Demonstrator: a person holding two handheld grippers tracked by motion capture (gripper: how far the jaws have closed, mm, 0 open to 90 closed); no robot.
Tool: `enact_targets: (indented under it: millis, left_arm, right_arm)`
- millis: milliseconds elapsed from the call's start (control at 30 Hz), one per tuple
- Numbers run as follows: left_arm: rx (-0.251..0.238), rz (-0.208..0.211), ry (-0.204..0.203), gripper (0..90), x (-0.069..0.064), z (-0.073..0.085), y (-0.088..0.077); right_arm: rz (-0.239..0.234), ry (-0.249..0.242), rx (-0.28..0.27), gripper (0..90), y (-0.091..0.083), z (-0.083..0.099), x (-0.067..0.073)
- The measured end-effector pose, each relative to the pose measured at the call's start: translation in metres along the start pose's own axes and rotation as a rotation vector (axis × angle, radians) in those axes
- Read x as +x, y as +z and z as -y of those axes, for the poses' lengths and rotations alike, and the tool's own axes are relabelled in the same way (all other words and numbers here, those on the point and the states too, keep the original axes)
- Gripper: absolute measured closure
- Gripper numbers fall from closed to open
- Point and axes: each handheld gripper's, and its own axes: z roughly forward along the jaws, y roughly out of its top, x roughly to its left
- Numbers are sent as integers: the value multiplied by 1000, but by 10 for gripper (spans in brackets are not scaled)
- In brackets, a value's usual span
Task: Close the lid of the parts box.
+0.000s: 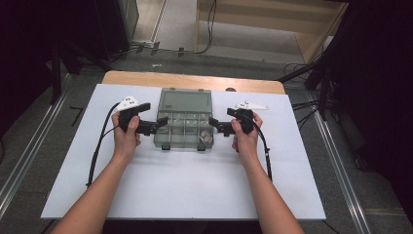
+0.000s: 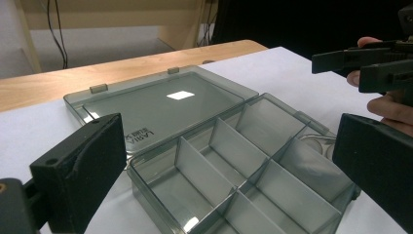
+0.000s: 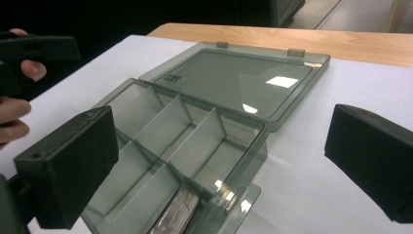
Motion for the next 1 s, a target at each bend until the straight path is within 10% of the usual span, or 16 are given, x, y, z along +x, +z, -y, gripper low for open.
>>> enact_targets:
  millis: [600,1000]
  left_arm:
    - [33,-25,-90,0,26,-5,26]
    - [100,-67,-193,175,41,-16,40]
  right_arm:
    - [-19,35,49,0,28,-9,-8]
    - [-65,113,80,0,43,-16,-19]
